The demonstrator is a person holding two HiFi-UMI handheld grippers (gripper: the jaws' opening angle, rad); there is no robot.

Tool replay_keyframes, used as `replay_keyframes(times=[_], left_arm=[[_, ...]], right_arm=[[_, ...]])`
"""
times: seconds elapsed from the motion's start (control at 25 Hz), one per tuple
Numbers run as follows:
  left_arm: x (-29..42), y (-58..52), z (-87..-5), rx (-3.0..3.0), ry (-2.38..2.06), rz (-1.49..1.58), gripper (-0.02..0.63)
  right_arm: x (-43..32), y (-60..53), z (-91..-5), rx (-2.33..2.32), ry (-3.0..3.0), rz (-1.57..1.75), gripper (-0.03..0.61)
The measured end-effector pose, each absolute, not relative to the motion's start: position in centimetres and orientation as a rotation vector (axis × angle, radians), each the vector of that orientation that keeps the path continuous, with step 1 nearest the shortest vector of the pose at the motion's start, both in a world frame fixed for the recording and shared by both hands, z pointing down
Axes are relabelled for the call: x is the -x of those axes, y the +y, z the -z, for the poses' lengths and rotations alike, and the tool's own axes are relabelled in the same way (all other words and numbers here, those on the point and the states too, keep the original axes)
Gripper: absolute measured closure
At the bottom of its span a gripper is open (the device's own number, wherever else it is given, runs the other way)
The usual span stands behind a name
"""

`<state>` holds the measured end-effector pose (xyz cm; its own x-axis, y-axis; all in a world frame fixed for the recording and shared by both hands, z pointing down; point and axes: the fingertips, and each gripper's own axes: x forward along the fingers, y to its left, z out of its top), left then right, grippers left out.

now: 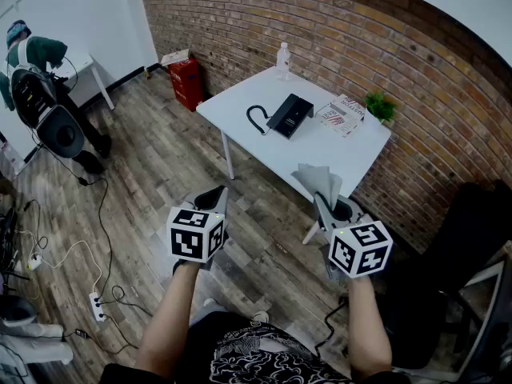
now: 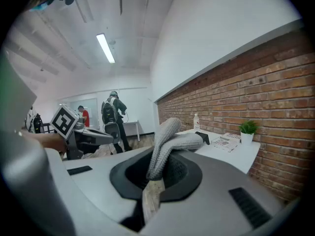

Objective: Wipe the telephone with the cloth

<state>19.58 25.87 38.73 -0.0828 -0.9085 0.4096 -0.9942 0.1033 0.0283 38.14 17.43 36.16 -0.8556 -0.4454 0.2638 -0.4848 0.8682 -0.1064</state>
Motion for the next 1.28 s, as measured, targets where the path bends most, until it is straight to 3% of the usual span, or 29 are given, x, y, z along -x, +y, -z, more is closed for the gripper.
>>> replay_keyframes(times=[0.52,1.28], left_arm=[[-16.2,23.2,-40.8,-1.896,-2.008,-0.369,0.607],[-0.7,10.1,-41.9,-2.137,-1.732,-0.389,0.607]], right_arm=[[-34.3,15.9,-38.3,-0.707,-2.779,-0.322,0.568],[-19.9,7.4,-38.7,-1.055,-2.632,-0.375,0.568]])
